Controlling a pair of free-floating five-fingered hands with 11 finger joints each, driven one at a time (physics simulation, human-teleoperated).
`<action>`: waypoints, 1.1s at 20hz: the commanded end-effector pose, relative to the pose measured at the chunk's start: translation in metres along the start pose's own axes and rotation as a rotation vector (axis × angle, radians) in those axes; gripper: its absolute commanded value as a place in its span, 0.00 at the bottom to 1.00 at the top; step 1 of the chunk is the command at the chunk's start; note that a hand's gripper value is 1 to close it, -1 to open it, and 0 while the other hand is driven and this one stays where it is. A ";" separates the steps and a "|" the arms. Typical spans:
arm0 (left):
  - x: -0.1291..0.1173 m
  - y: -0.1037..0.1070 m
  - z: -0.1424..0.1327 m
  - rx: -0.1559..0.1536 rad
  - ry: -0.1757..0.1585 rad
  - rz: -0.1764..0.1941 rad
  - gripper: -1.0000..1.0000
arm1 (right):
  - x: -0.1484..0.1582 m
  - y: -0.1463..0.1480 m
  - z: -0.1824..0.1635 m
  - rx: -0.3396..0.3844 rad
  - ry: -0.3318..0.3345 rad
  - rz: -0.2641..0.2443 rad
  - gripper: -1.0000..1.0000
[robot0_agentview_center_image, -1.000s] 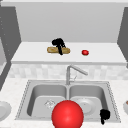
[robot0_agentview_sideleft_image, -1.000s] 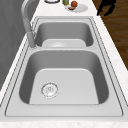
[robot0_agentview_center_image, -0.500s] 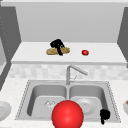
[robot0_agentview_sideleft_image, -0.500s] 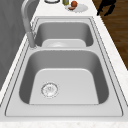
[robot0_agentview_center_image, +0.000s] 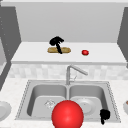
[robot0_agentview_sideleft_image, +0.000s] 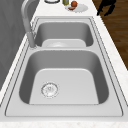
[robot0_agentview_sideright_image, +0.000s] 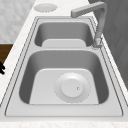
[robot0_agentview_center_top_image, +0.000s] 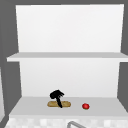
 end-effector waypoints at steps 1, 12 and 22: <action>0.000 0.011 -0.009 0.005 -0.014 -0.024 0.00 | 0.000 0.000 0.000 0.000 0.000 0.000 0.50; 0.043 0.039 -0.028 -0.070 0.011 0.012 0.00 | 0.000 0.000 0.000 0.000 0.000 0.000 0.50; 0.099 0.061 -0.033 -0.095 0.004 0.050 0.00 | 0.000 0.000 0.000 0.000 0.000 0.000 0.50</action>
